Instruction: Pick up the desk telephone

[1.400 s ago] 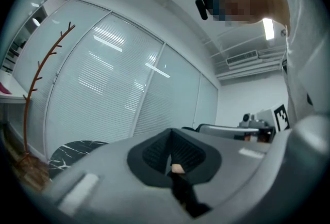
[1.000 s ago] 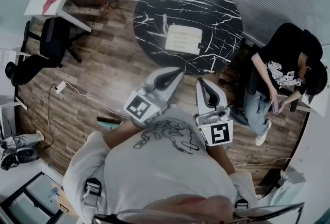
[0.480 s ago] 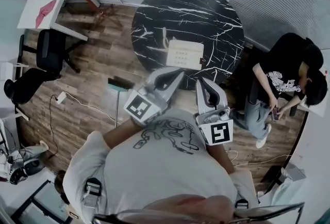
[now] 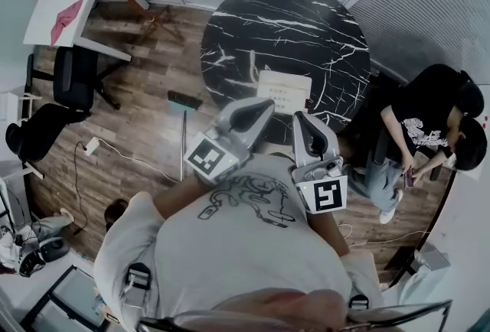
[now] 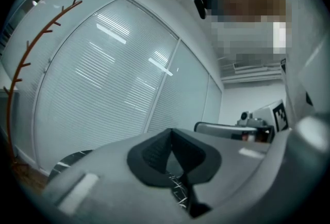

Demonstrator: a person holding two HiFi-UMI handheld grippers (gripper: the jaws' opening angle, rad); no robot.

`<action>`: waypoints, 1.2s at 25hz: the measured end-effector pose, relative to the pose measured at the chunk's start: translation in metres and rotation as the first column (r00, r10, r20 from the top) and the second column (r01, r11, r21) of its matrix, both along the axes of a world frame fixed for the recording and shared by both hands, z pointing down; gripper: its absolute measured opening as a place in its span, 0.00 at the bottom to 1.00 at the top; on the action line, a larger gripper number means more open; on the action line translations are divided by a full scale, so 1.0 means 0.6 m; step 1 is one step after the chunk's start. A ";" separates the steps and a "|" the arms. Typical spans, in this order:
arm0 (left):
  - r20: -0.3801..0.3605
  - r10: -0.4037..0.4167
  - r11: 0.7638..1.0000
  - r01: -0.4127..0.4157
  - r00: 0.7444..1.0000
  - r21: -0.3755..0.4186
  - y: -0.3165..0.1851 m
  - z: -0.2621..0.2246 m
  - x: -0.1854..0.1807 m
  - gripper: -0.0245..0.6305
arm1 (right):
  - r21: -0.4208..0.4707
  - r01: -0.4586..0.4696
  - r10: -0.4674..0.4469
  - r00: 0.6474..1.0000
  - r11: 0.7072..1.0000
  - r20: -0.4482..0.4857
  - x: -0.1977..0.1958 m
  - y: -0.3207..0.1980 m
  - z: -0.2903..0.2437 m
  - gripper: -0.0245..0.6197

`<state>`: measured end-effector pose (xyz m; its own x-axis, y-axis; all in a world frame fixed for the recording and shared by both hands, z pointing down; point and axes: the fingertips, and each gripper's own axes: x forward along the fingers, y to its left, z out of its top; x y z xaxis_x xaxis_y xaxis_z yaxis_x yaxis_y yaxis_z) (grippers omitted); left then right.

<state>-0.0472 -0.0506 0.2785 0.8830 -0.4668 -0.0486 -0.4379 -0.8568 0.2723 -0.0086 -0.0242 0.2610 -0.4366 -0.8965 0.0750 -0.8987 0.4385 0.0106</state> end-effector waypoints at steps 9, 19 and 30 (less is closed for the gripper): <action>-0.008 -0.001 0.999 0.000 1.000 -0.037 -0.021 0.023 -0.017 0.04 | -0.028 -0.007 0.006 1.000 1.000 -0.011 -0.013 -0.017 0.018 0.05; 0.021 -0.005 0.998 0.006 1.000 -0.056 -0.018 0.044 -0.006 0.04 | -0.051 -0.012 0.012 1.000 0.999 -0.018 0.005 -0.017 0.042 0.05; 0.104 -0.019 0.991 0.032 0.994 -0.129 -0.019 0.112 0.023 0.04 | -0.110 -0.011 0.006 0.999 0.994 -0.045 0.061 -0.013 0.086 0.05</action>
